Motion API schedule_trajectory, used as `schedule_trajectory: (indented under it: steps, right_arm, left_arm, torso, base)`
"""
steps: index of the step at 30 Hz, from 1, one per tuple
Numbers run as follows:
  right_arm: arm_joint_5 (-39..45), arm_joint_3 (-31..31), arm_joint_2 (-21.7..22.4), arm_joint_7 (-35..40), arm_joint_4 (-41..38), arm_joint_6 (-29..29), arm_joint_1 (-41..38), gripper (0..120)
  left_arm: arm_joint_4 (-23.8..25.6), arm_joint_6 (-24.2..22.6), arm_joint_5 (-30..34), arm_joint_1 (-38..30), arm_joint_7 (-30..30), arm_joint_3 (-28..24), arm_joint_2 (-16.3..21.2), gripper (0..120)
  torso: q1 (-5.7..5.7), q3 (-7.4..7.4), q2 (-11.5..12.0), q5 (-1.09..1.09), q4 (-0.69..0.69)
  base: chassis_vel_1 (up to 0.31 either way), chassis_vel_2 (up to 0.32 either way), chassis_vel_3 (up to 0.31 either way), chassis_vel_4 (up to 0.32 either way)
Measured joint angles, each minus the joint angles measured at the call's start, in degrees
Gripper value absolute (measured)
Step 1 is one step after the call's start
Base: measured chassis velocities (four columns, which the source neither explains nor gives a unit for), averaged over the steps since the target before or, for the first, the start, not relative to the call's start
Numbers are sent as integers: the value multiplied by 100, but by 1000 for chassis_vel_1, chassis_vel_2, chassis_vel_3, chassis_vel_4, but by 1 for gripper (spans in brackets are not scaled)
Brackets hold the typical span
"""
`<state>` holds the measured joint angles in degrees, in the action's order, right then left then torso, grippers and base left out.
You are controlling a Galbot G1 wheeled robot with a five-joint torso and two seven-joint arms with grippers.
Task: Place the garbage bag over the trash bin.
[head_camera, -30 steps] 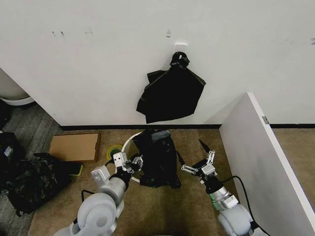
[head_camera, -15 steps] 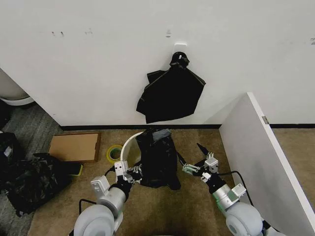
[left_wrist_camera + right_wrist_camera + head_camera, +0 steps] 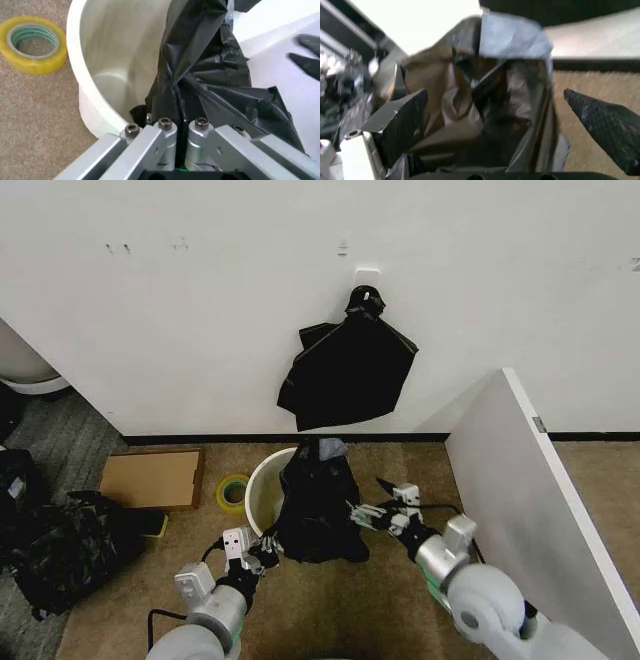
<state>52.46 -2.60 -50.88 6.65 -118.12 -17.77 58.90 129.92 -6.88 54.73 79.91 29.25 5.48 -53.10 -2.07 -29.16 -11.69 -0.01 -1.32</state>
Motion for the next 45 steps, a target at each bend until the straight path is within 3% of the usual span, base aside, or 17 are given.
schedule_trajectory:
  steps: [4, 16, 23, 42, 45]
  right_arm:
    - [-9, 96, -146, 26, 149, -1173, -544, 100]
    - [-711, 659, -683, 201, 672, -2394, -1601, 100]
    - [-1055, 899, -872, 579, 958, -2481, -1811, 100]
    - [-1151, 854, -736, 600, 1243, -2446, -1667, 99]
    - [-1134, 863, -737, 682, 1277, -2440, -1663, 86]
  left_arm:
    - [-15, 40, -156, 81, -57, -10, 7, 0]
    - [-13, 177, -410, 497, -139, 9, -26, 0]
    - [-12, 328, -506, 664, -159, 59, -71, 0]
    - [-274, 429, -359, 73, -1, 13, -165, 0]
    - [-261, 418, -338, 52, 0, 13, -148, 0]
  torso:
    - [0, -1, 0, 0, 0]
    - [0, -1, 0, 1, 1]
    - [0, -1, 0, 1, 0]
    - [0, 0, 0, 1, 0]
    - [0, 0, 0, 1, 0]
  base:
    - [0, 0, 0, 0]
    - [0, 0, 0, 0]
    - [0, 0, 0, 0]
    - [0, 0, 0, 0]
    - [0, 0, 0, 0]
